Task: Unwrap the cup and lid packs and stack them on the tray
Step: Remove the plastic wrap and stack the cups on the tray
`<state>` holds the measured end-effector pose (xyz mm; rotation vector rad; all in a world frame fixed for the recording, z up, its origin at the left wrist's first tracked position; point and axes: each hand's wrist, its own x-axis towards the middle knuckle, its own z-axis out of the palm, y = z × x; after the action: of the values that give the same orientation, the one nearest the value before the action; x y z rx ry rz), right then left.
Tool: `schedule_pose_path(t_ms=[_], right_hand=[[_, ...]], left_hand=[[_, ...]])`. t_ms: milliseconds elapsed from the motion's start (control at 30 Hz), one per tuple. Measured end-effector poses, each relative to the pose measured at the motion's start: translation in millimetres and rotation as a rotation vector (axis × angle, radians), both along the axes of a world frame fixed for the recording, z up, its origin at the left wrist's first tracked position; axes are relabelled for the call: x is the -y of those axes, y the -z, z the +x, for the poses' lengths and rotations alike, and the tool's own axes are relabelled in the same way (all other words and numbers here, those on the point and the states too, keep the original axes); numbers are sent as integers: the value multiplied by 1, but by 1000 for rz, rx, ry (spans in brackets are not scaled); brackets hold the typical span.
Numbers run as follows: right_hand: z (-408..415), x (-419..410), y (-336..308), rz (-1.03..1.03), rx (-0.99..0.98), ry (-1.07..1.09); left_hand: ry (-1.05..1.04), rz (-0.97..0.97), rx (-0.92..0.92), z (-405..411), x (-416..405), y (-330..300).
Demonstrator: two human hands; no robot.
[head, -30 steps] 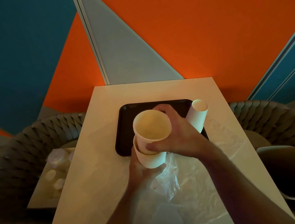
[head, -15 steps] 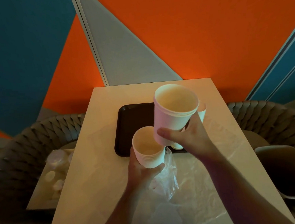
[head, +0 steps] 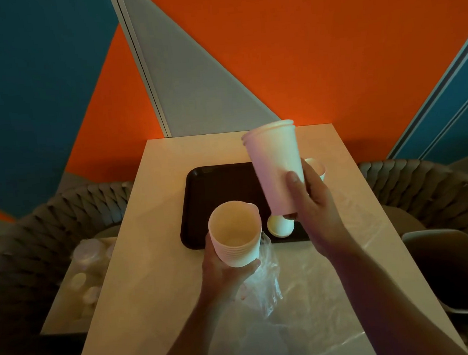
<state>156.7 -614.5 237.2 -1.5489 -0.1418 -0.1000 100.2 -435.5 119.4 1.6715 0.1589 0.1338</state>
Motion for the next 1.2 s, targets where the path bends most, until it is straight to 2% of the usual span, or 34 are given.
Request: schedule_pose_path(t_ms=[100,200,300,433,633,767,1000,1200], right_hand=[[2,12,3,267,-334,76],[4,32,2,370,-469,102],[7,47,-5,206,-358,215],[13,65,-14,-207,-101,516],[27,78,-21,-635,118,613],[41,79,-13,-749,193,544],[74,82,6,-926,200,322],[82,80,44,-1006,125,145]], left_hand=[[-1,-6,4,0,1,-1],[-8,-4,2,1,1,1],[-1,0,5,2,0,5],[12,5,4,3,-2,8],[-2,-6,-9,3,-1,6],[-5,-2,-12,3,-1,6],[2,8,-1,3,-1,6],[9,-5,5,2,-1,2]])
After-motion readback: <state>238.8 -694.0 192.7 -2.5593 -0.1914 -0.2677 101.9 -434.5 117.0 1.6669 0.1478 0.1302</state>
